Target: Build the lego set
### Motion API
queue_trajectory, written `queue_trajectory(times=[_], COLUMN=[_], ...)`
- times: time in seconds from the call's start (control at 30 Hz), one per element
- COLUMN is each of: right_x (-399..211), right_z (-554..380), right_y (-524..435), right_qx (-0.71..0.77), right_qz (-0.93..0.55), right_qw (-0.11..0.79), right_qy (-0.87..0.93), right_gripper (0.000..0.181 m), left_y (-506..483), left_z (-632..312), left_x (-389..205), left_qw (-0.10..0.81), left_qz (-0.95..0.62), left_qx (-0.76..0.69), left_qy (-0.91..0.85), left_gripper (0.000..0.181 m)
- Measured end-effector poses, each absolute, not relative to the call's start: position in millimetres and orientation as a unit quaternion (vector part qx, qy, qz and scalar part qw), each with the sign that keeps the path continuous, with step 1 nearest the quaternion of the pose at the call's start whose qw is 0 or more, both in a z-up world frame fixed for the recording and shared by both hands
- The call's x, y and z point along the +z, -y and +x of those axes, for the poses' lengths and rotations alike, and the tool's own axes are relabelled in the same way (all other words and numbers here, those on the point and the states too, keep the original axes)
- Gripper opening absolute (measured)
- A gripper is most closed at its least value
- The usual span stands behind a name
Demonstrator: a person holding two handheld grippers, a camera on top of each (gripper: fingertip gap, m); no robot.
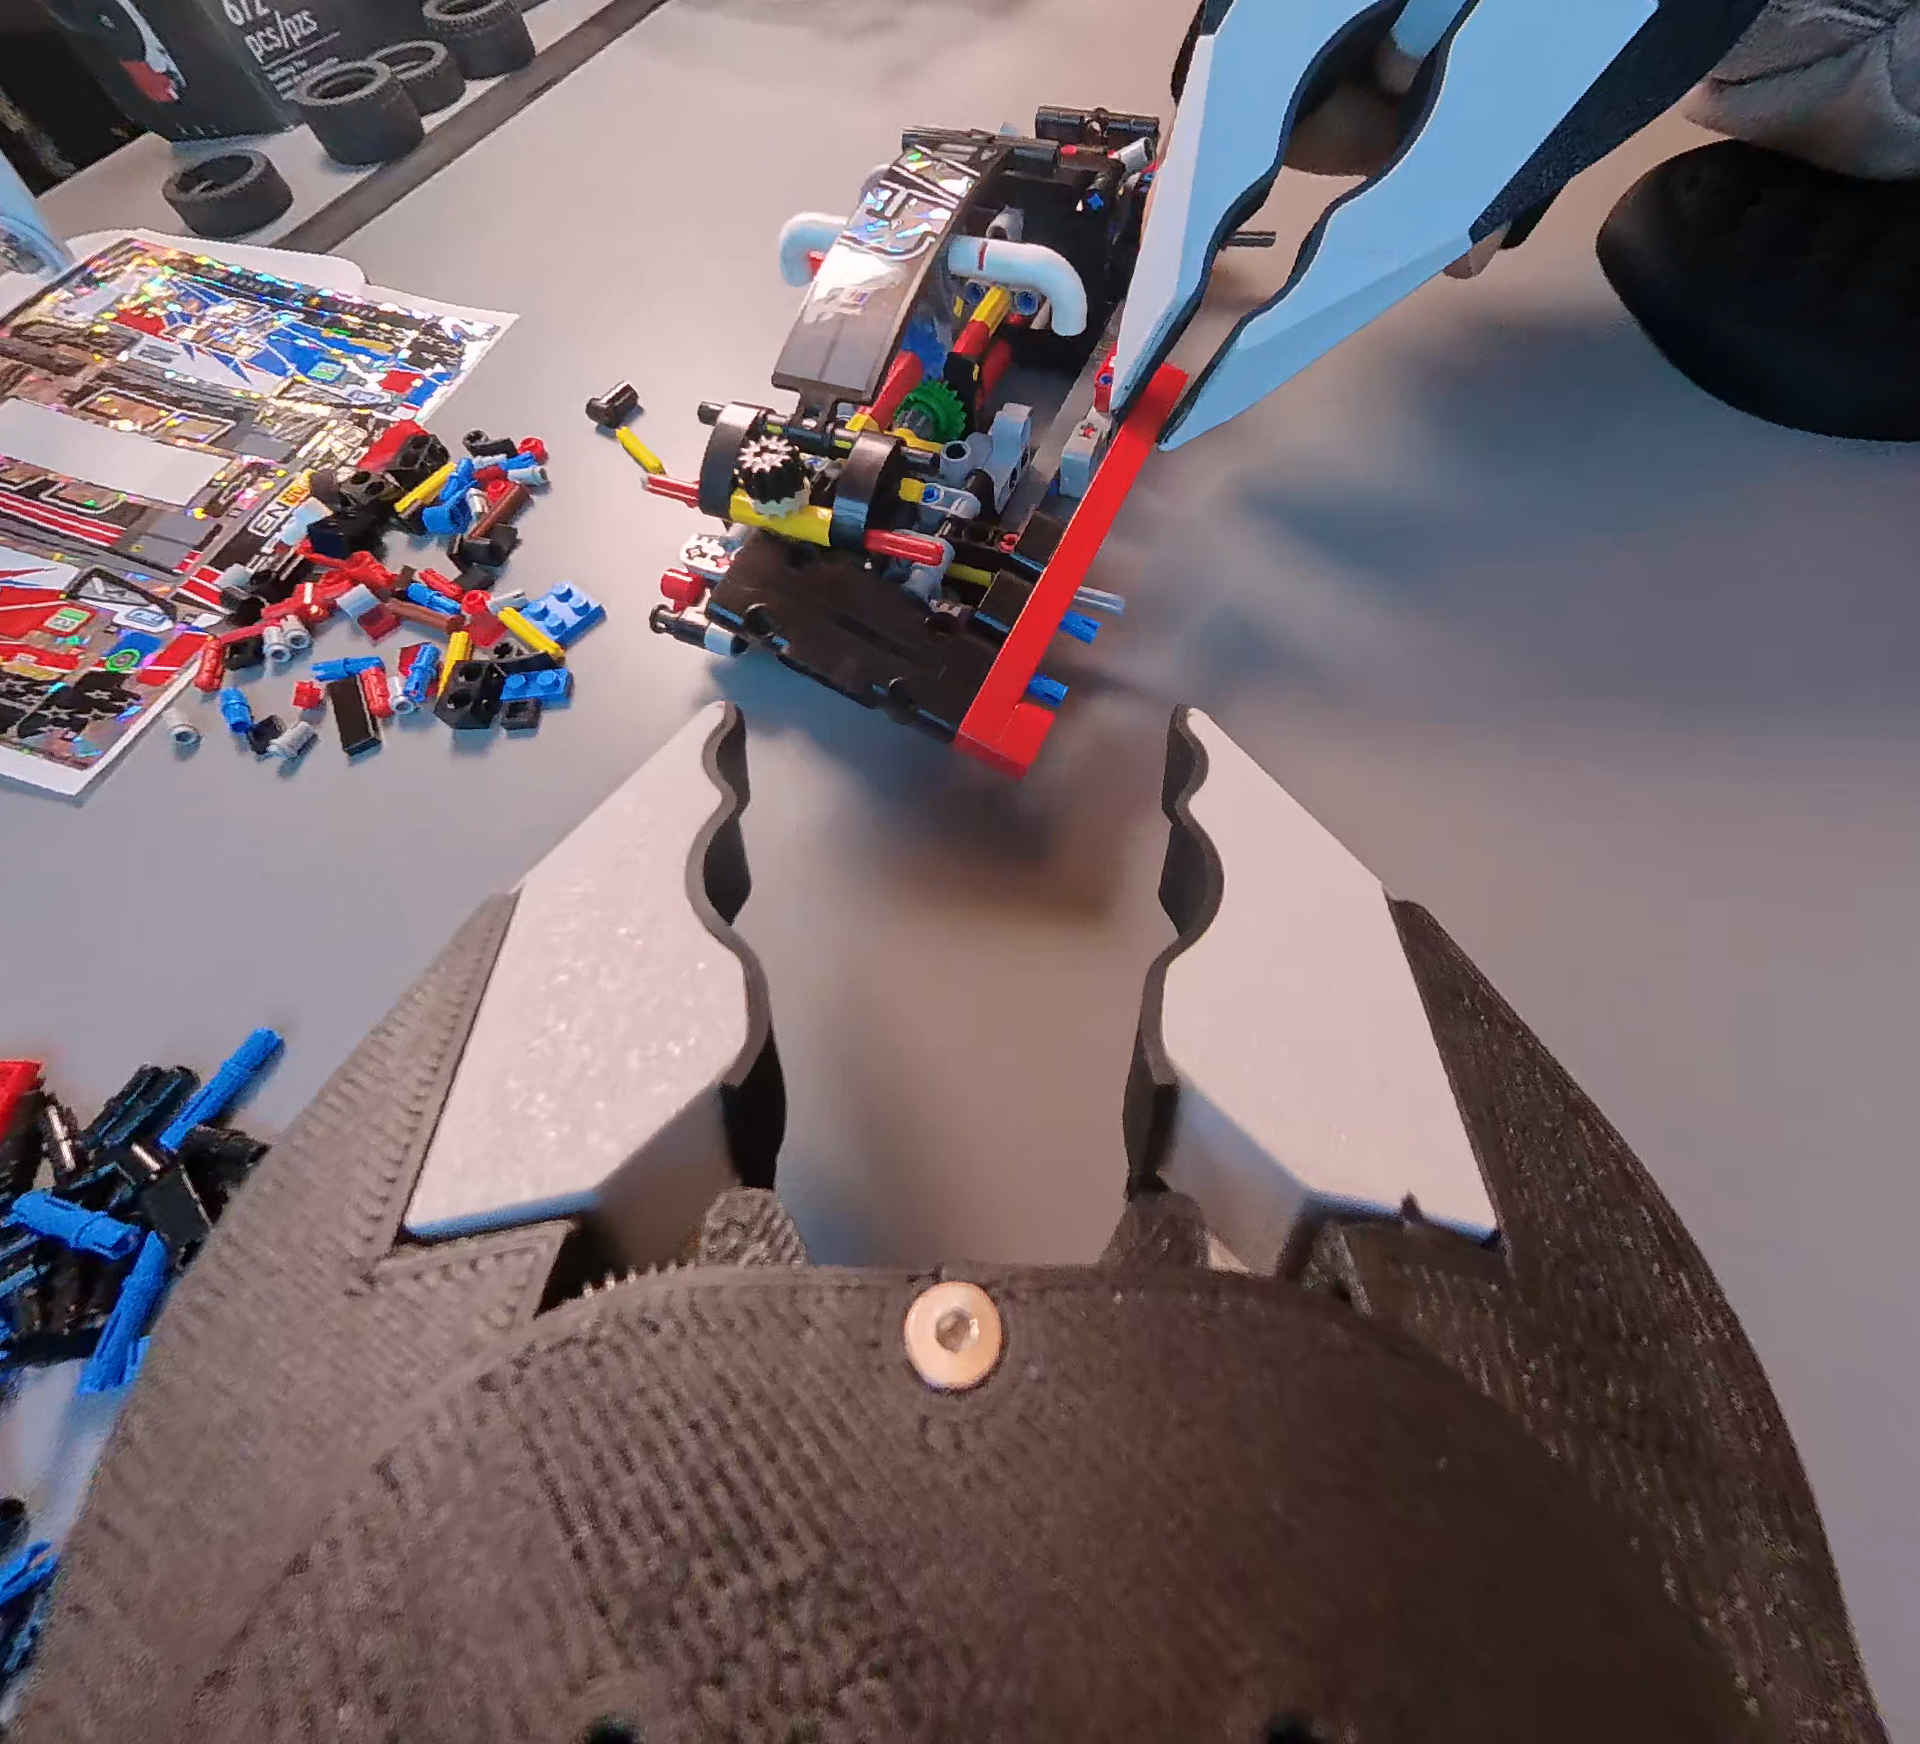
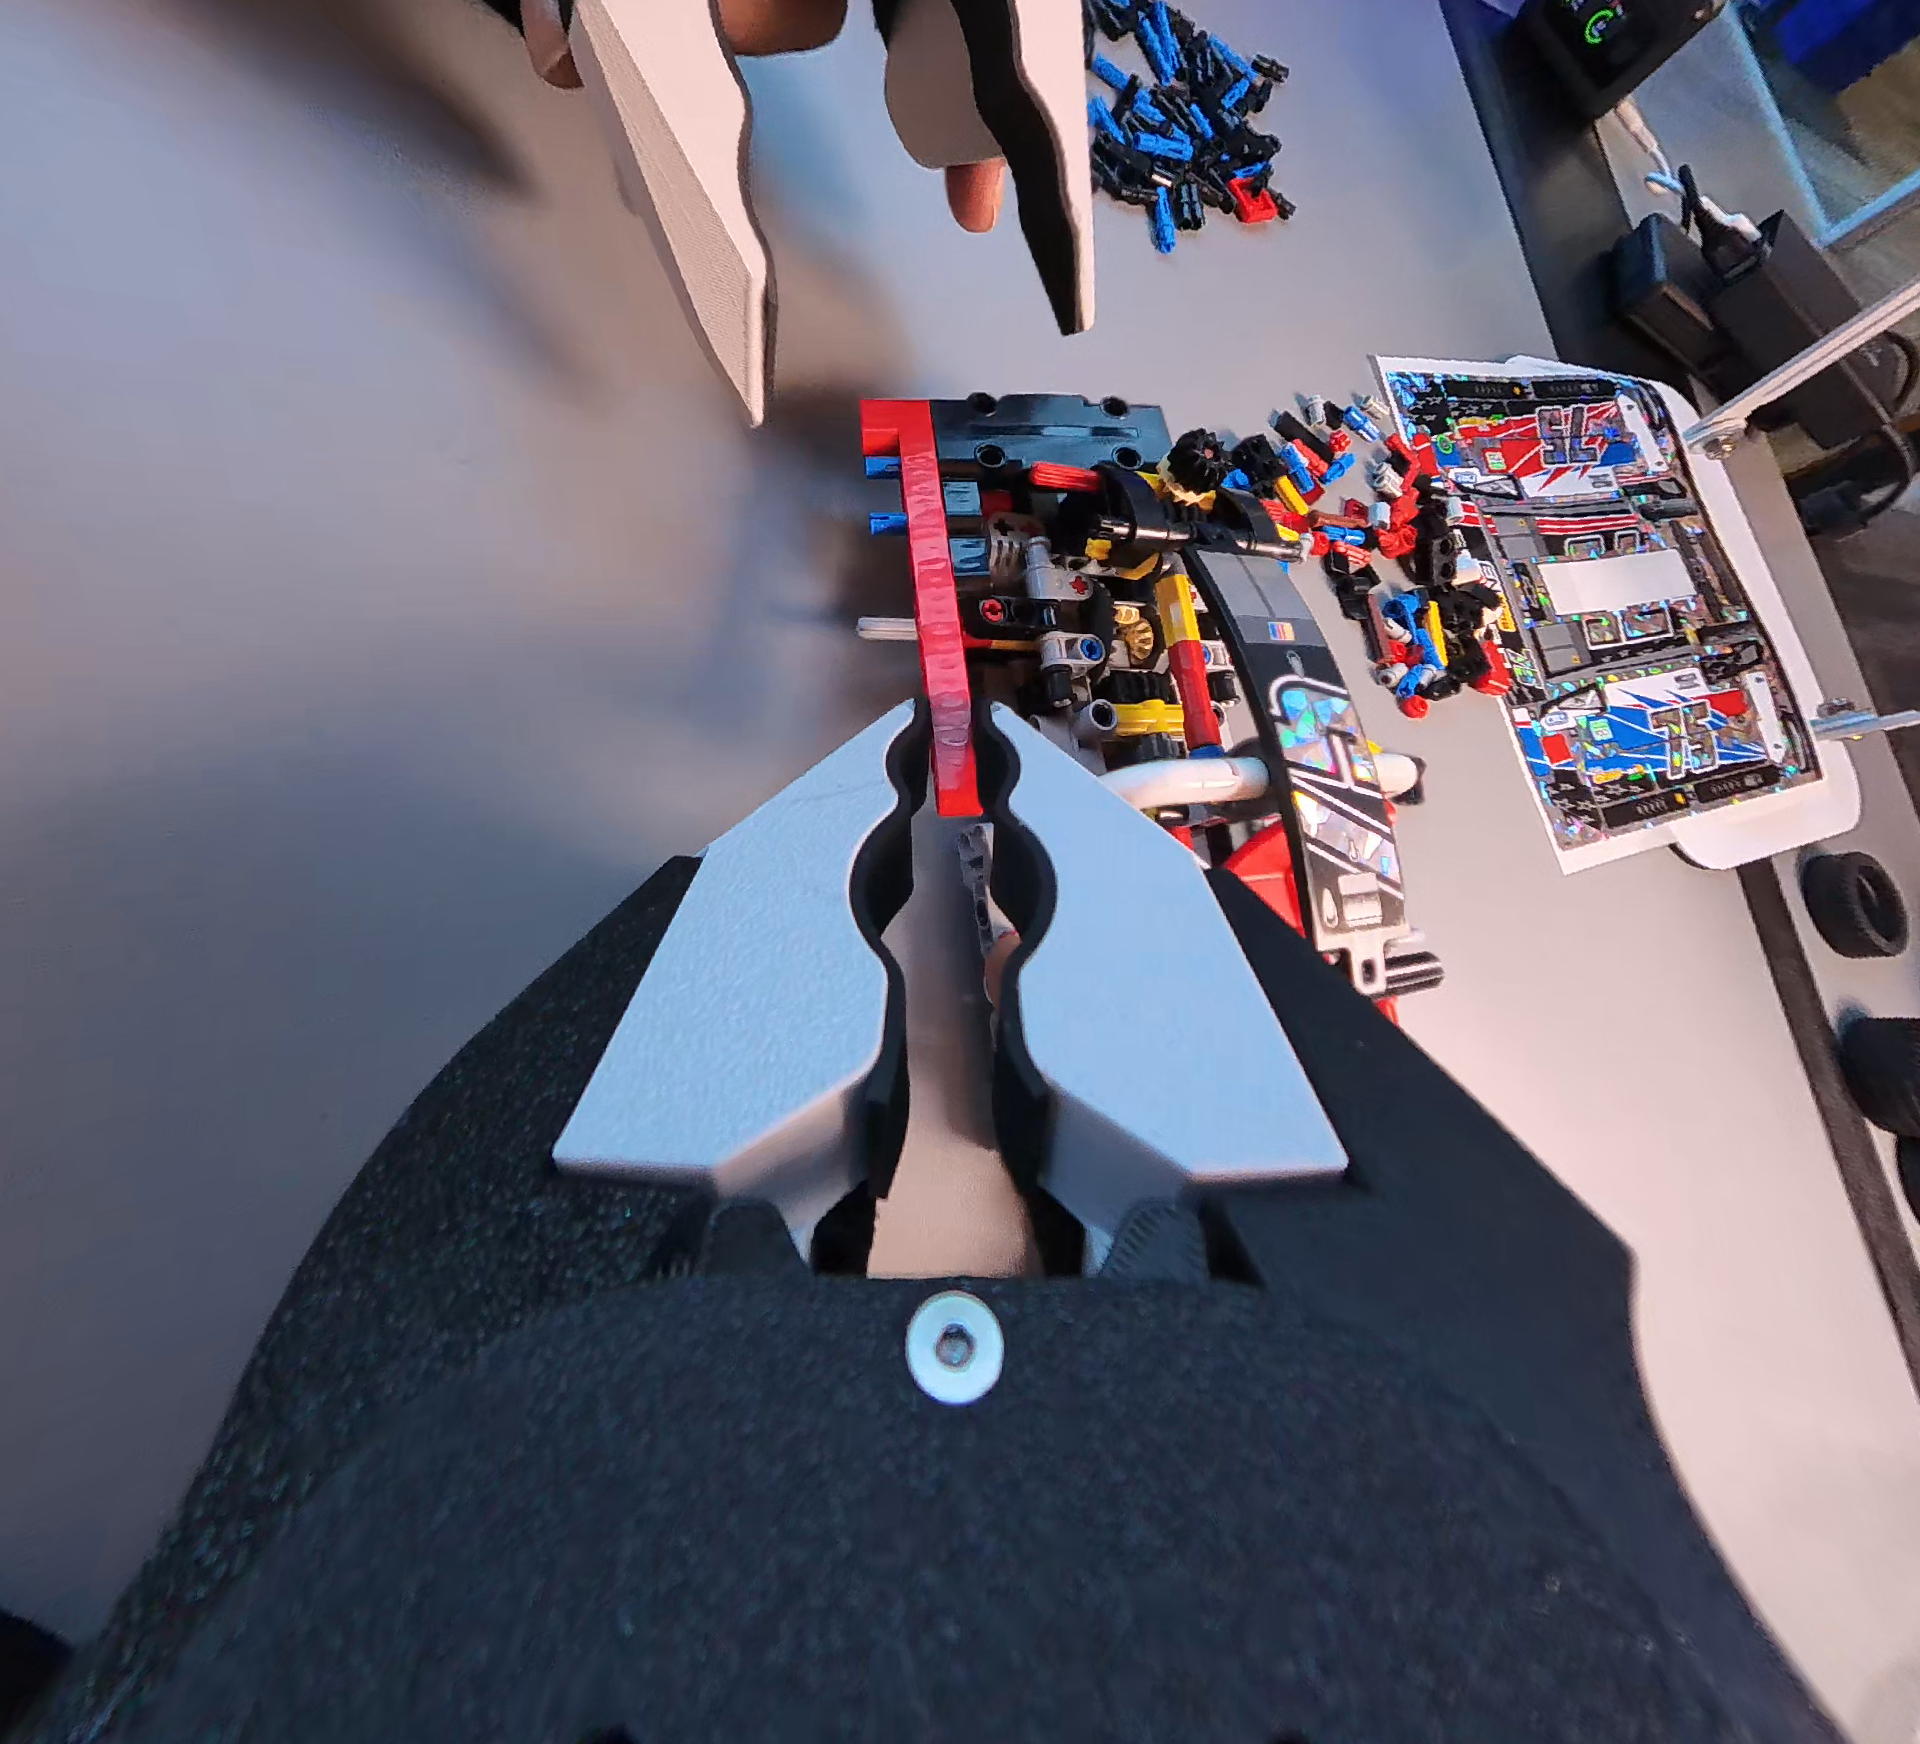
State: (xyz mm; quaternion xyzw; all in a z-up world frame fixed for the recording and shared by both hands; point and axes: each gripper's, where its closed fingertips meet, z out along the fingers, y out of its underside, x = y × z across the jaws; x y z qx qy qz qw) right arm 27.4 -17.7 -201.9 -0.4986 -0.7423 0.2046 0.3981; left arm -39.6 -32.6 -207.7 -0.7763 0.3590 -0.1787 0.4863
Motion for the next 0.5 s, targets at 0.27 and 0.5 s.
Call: queue_trajectory(times=[0.27, 0.5], right_x=[-187.1, -170.8], right_z=[25.5, 26.7], right_y=[23.0, 22.8], right_qx=[0.26, 0.357], right_qz=[-0.483, -0.494], right_qw=[0.41, 0.406], right_qy=[0.728, 0.681], right_gripper=[0.005, 0.005], left_y=[19.3, 16.1], left_z=[-37.9, -20.4], left_x=[-214.1, -212.6], left_qw=[0.442, 0.426], left_qz=[-0.759, -0.723], left_qx=[-0.236, -0.271], left_qy=[-0.416, -0.471], left_gripper=[0.095, 0.095])
